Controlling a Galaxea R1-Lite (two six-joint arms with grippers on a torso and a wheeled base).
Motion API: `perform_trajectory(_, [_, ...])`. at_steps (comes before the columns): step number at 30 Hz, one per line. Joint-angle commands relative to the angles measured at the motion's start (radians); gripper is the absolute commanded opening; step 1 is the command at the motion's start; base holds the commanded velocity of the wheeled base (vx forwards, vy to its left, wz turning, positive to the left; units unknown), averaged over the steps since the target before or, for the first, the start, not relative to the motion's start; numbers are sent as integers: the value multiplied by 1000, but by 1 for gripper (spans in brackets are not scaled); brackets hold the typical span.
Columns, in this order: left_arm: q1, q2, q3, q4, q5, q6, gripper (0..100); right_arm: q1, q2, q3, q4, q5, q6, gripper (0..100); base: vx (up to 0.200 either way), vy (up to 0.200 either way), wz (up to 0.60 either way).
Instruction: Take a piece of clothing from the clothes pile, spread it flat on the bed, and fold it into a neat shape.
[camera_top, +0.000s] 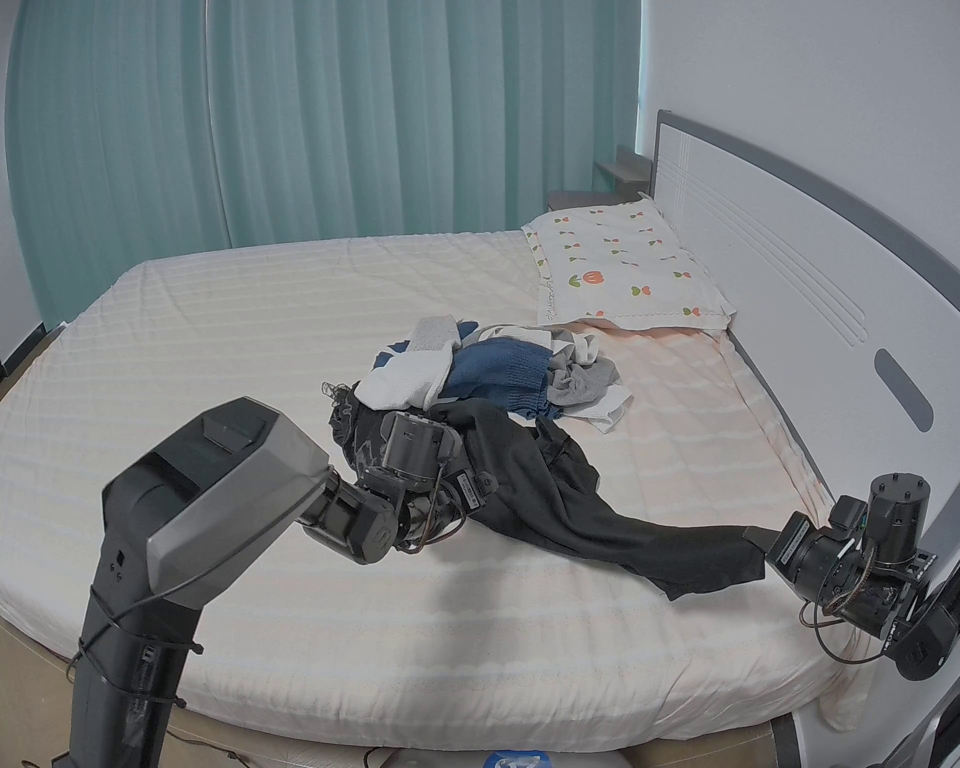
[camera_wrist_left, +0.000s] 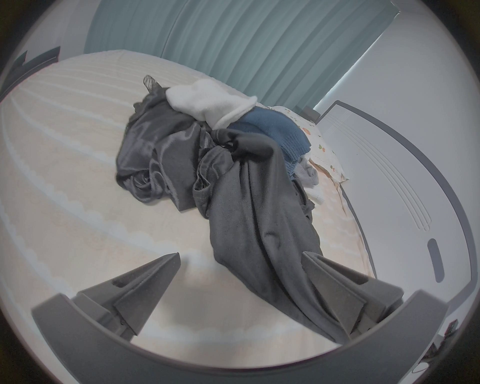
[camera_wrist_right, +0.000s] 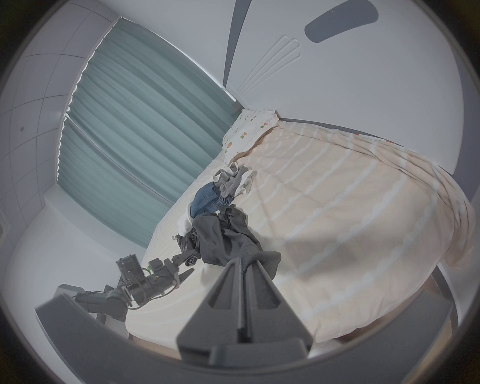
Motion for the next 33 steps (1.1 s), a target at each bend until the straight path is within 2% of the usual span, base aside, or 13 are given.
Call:
perform_trajectory(1, [-4,139,-143,38,4,-32,100,0,6,1,-3,-2,5,0,0,0,0])
perform_trajectory(7, [-4,182,-258,100,5,-98,100,1,6,0,-4,-2,3,0,0,0,0])
perform_trajectory(12, [5,220,-333,117,48,-136,100,3,3,-5,-4,-2,3,0,0,0,0])
perform_trajectory(13, [6,223,-335,115,50,-136,0,3,6,-6,-3,-2,3,0,0,0,0])
perform_trajectory(26, [51,206,-328,118,53,-179,0,-8,-2,-11,-4,1,8,0,0,0,0])
perform_trajectory(30, [63,143,-279,124,53,-187,0,-13,-10,-11,-6,9,8,0,0,0,0])
perform_trajectory(33, [63,-3,-132,121,44,-201,0,-13,-2,-36,-18,10,5,0,0,0,0])
